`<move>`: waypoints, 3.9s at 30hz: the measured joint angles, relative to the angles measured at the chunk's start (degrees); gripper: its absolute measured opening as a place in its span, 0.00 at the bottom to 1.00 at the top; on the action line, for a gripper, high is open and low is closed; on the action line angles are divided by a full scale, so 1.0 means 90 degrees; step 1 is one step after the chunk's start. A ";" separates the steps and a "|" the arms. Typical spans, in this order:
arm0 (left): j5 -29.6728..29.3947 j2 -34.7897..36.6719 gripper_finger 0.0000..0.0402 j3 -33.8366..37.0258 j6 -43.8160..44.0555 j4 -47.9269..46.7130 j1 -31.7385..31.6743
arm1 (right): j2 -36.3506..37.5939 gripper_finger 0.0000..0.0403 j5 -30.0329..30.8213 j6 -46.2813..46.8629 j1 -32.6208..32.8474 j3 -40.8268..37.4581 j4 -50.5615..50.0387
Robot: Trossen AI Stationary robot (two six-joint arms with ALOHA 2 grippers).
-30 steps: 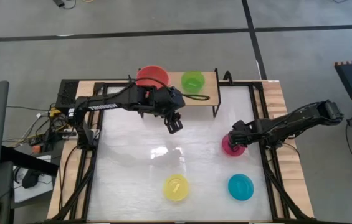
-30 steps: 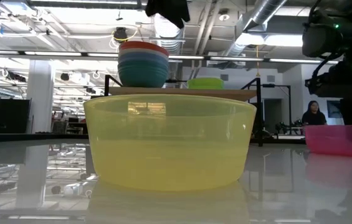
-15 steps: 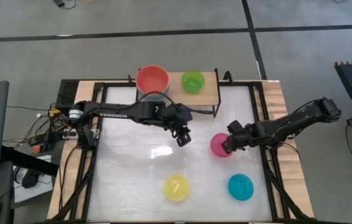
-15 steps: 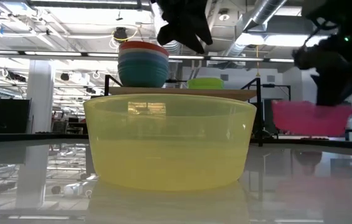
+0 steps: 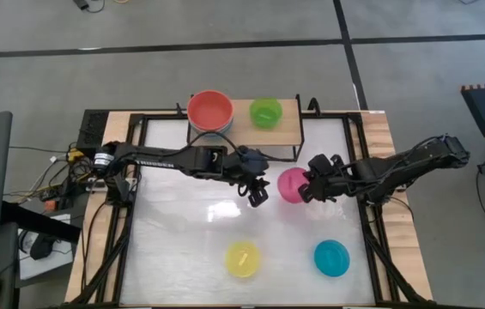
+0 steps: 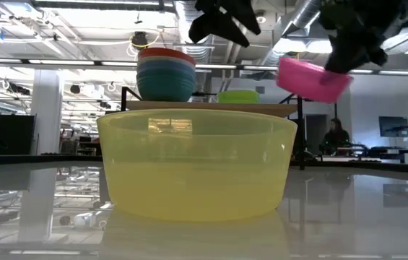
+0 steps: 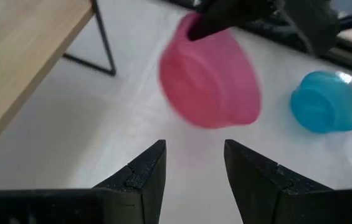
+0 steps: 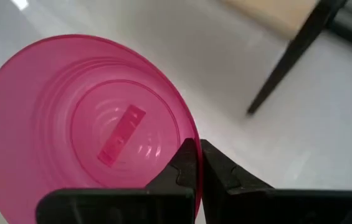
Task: Place and stack bowls onto a shelf
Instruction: Stack the transparent pink bowl on top of the transparent green bowl on the shelf
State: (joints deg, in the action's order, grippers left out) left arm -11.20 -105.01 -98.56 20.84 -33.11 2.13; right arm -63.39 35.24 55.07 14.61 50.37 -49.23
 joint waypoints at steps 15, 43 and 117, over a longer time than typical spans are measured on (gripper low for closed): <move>-0.0892 0.0000 0.49 -0.0112 0.0121 0.0295 0.0210 | -0.0914 0.06 0.1643 -0.2119 0.0040 0.1455 -0.0124; -0.1209 0.0011 0.29 -0.1586 -0.0831 -0.1406 -0.0163 | -0.1288 0.06 0.2314 -0.5175 0.0032 0.2389 0.1280; 0.1709 -0.0813 0.00 -0.2011 -0.4158 0.1190 -0.4138 | -0.0290 0.51 0.2140 -0.2349 -0.0223 0.3706 0.1633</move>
State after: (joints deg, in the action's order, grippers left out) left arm 4.18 -112.33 -116.66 -16.58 -22.40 -35.11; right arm -66.00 54.50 33.93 12.60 83.72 -34.53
